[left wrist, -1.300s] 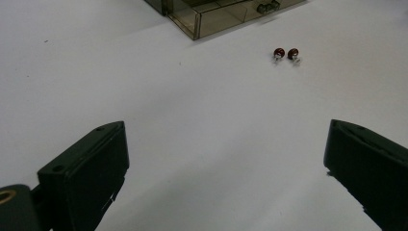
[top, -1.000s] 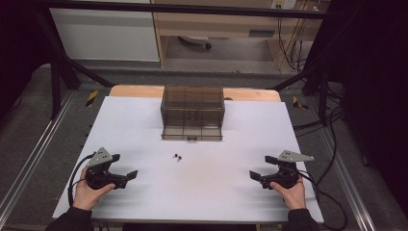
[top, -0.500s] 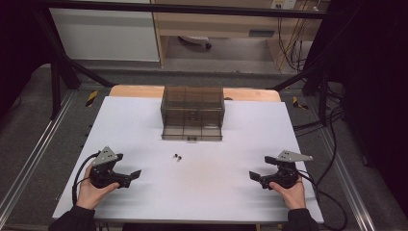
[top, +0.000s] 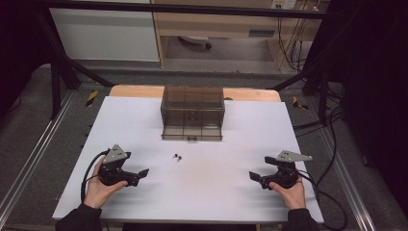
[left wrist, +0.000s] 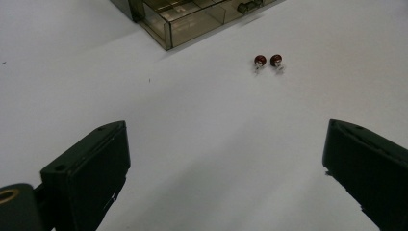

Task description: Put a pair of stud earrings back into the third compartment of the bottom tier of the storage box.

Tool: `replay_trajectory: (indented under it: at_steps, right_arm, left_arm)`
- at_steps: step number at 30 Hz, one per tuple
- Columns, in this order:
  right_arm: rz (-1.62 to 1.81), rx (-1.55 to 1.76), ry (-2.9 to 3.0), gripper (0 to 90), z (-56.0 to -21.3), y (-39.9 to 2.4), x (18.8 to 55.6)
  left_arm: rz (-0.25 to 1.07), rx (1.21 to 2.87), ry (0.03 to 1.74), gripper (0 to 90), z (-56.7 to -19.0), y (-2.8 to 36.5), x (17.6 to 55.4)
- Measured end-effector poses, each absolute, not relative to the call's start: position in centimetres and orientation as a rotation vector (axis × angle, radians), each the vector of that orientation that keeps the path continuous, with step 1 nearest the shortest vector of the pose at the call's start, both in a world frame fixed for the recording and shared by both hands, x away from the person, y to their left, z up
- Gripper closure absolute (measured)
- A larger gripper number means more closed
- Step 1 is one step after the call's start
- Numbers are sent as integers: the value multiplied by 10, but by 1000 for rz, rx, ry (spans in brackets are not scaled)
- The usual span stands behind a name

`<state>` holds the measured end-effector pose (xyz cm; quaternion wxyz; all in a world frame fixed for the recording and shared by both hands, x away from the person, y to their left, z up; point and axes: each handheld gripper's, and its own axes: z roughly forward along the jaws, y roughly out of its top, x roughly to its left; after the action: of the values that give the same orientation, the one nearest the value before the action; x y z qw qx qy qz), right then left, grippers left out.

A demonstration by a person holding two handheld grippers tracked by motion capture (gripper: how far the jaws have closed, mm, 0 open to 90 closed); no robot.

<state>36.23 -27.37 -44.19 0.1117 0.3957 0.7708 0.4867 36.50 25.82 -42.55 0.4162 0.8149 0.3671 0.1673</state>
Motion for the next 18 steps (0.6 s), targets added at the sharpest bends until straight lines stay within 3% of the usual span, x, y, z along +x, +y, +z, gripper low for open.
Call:
replay_trajectory:
  at_steps: [18]
  right_arm:
    - [1421, 1163, 2271, 9, -443, -273, 363]
  left_arm:
    - [423, 2115, 893, 48, -424, 223, 380]
